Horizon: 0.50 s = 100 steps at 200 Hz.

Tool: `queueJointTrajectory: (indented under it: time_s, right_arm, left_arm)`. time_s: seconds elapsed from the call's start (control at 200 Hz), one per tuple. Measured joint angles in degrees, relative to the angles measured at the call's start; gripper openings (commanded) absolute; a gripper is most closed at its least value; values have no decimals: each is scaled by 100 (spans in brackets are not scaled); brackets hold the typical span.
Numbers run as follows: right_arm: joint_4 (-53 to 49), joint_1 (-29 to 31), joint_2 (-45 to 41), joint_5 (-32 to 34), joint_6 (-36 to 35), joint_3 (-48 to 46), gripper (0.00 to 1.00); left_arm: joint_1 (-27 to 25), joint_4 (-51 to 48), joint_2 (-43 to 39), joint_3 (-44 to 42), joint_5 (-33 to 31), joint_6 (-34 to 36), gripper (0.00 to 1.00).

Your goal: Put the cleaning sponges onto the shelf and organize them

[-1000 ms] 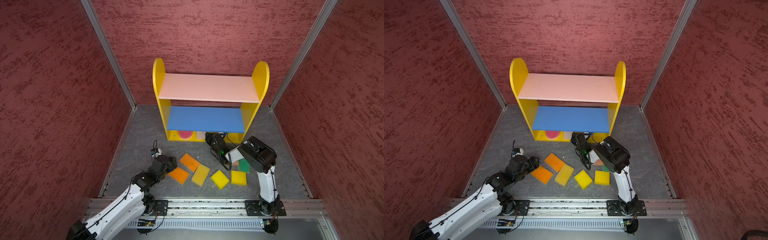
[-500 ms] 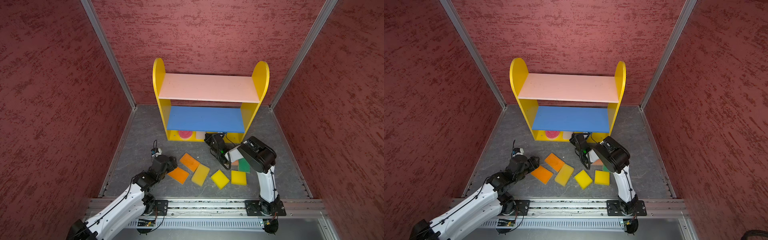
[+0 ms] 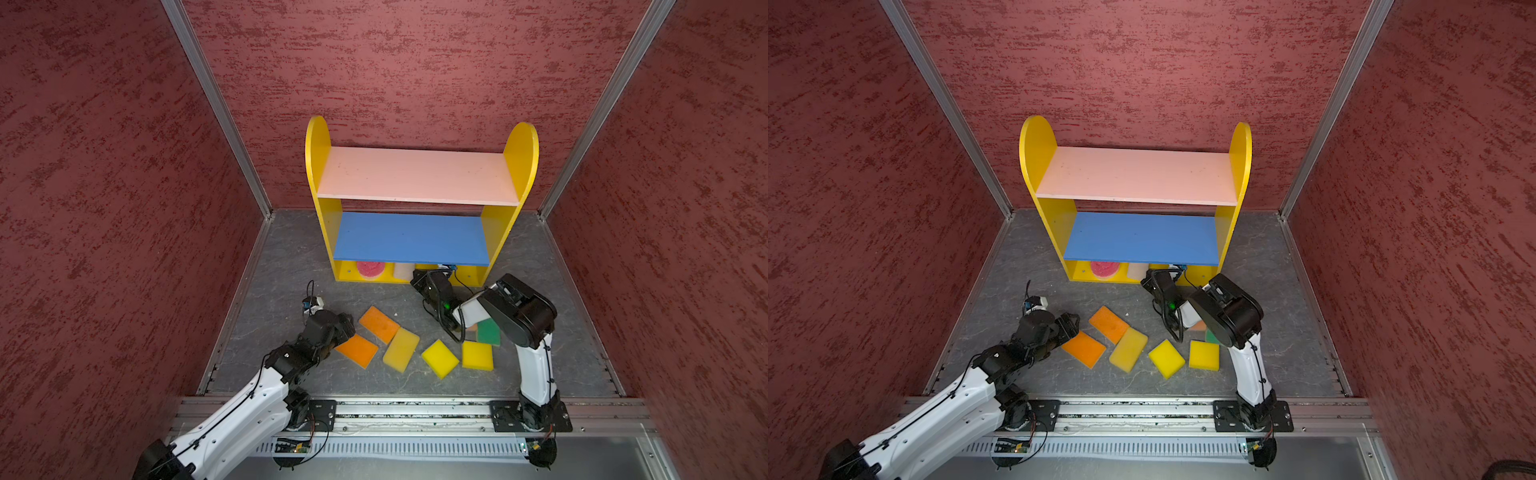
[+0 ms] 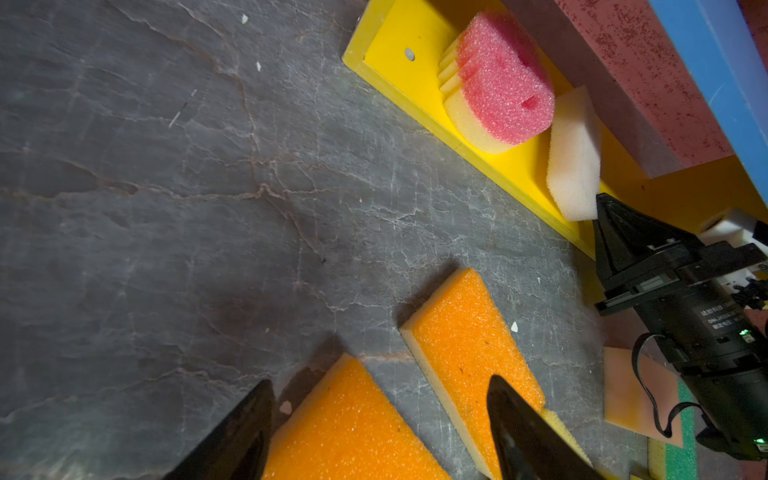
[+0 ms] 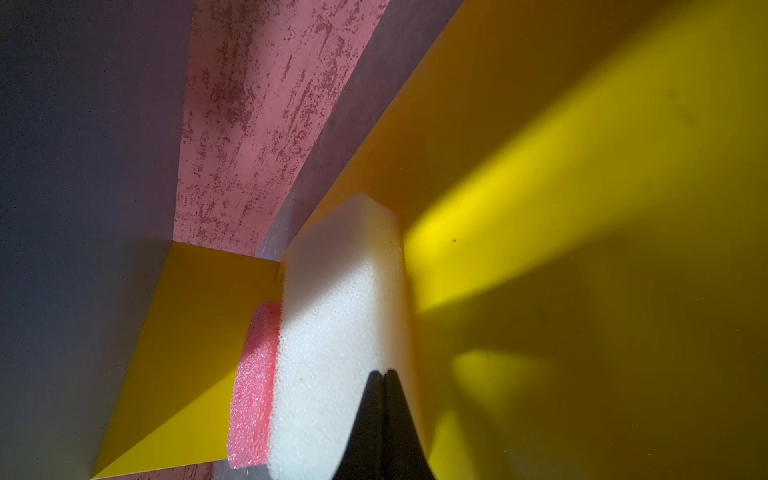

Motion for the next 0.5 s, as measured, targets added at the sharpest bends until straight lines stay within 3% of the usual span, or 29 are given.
queueJointTrajectory:
  time_s: [0.501]
  right_arm:
    - [-142,0,-87,-28,-2,-22,4]
  left_arm:
    - [2,0,-13,-28,2,-2,80]
